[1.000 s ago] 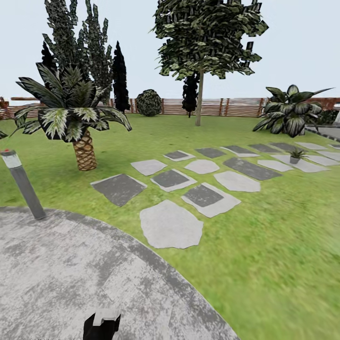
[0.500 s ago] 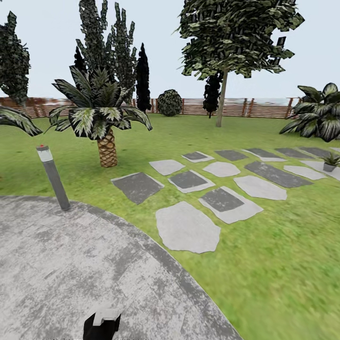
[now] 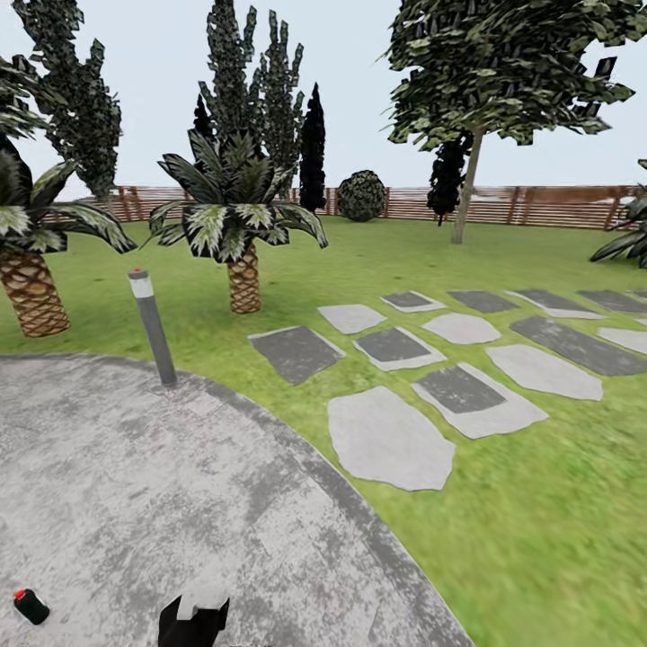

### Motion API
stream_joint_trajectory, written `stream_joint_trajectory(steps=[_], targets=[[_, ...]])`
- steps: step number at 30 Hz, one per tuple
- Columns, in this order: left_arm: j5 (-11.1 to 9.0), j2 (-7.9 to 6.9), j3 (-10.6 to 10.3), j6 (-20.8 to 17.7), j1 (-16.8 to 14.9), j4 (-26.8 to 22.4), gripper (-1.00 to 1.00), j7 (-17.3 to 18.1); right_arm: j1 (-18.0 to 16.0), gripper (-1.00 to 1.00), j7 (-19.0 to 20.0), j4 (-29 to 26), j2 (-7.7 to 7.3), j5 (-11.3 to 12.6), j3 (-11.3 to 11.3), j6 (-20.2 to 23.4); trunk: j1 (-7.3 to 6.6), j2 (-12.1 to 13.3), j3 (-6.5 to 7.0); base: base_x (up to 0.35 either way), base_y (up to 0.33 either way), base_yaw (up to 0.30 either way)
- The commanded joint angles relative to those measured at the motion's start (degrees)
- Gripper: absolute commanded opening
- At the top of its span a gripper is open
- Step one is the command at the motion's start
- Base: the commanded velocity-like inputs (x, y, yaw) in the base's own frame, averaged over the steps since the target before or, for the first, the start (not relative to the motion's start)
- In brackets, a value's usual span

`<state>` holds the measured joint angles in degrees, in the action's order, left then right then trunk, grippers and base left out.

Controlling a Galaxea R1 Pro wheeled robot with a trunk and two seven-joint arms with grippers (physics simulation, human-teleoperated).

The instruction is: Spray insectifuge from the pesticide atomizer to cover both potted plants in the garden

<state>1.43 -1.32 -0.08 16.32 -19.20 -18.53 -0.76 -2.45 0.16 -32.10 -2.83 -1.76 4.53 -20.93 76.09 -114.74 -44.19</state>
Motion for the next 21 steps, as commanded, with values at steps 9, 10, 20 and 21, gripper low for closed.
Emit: stream_joint_trajectory(steps=[9, 10, 20, 21], targets=[[0.2, 0.0, 0.0, 0.2, 0.0, 0.1, 1.0, -0.1, 0.0, 1.0, 0.0, 0.0, 0.04, -0.2, 0.1, -0.2, -0.01, 0.0, -0.05, 0.0, 0.0, 0.274], [0.2, 0.0, 0.0, 0.2, 0.0, 0.1, 1.0, -0.1, 0.0, 1.0, 0.0, 0.0, 0.03, -0.2, 0.1, -0.2, -0.01, 0.0, -0.05, 0.0, 0.0, 0.274], [0.2, 0.0, 0.0, 0.2, 0.0, 0.1, 1.0, -0.1, 0.0, 1.0, 0.0, 0.0, 0.02, -0.2, 0.1, -0.2, -0.01, 0.0, -0.05, 0.001, 0.0, 0.274], [0.2, 0.0, 0.0, 0.2, 0.0, 0.1, 1.0, -0.1, 0.0, 1.0, 0.0, 0.0, 0.03, -0.2, 0.1, -0.2, -0.01, 0.0, -0.05, 0.033, 0.0, 0.274]])
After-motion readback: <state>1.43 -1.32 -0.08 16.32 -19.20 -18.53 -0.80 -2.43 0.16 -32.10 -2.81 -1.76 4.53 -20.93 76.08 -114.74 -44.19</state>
